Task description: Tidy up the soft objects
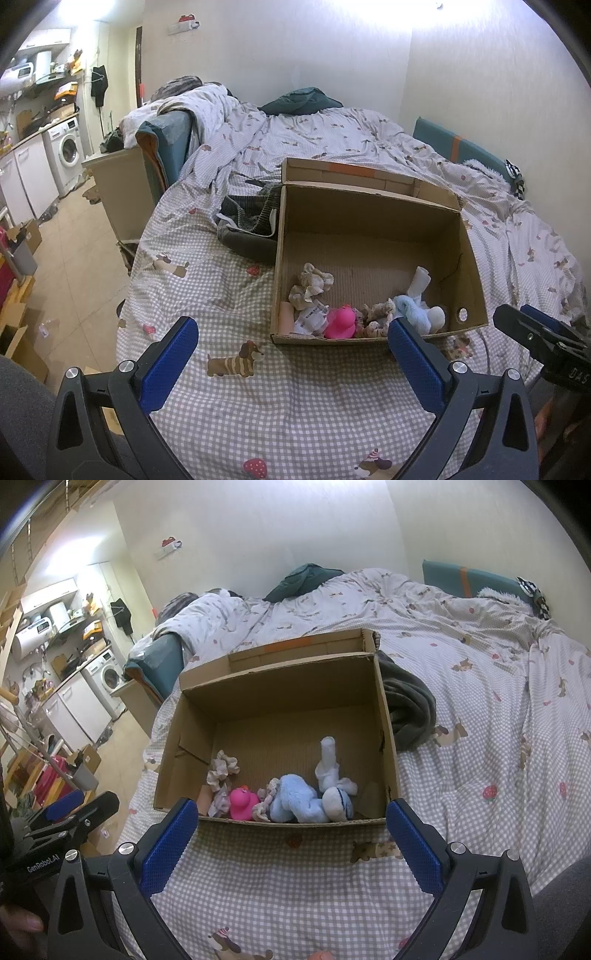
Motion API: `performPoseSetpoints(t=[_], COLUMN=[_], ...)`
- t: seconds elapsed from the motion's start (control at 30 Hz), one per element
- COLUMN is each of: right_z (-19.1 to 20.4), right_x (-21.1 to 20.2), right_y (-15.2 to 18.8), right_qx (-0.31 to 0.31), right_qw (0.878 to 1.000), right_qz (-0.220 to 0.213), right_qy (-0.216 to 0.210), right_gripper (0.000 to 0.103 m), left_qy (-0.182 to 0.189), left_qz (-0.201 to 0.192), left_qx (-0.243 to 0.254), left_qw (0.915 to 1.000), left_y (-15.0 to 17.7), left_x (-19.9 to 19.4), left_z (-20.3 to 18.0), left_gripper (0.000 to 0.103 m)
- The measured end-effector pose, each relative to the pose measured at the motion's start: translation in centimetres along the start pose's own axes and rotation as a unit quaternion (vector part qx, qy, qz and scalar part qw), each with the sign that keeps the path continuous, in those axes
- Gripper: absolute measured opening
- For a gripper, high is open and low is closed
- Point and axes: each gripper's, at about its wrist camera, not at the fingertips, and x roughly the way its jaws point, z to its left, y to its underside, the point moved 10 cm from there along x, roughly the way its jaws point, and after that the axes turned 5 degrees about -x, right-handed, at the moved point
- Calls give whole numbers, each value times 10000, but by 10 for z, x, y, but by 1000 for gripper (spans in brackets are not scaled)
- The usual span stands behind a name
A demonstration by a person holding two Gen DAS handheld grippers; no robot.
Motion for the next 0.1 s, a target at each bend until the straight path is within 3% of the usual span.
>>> performPoseSetpoints(t=[0.1], right_z=[0], right_x=[0], right_y=[0], right_qx=[-12], right_qw=[10000], right_qz=[-6], right_qy=[-2], right_gripper=[103], left_qy=[49], left_qz=[20], left_qx=[-31], left_qw=[10000], left_y=[1], left_x=[-1], left_z=[-1], left_gripper=[103])
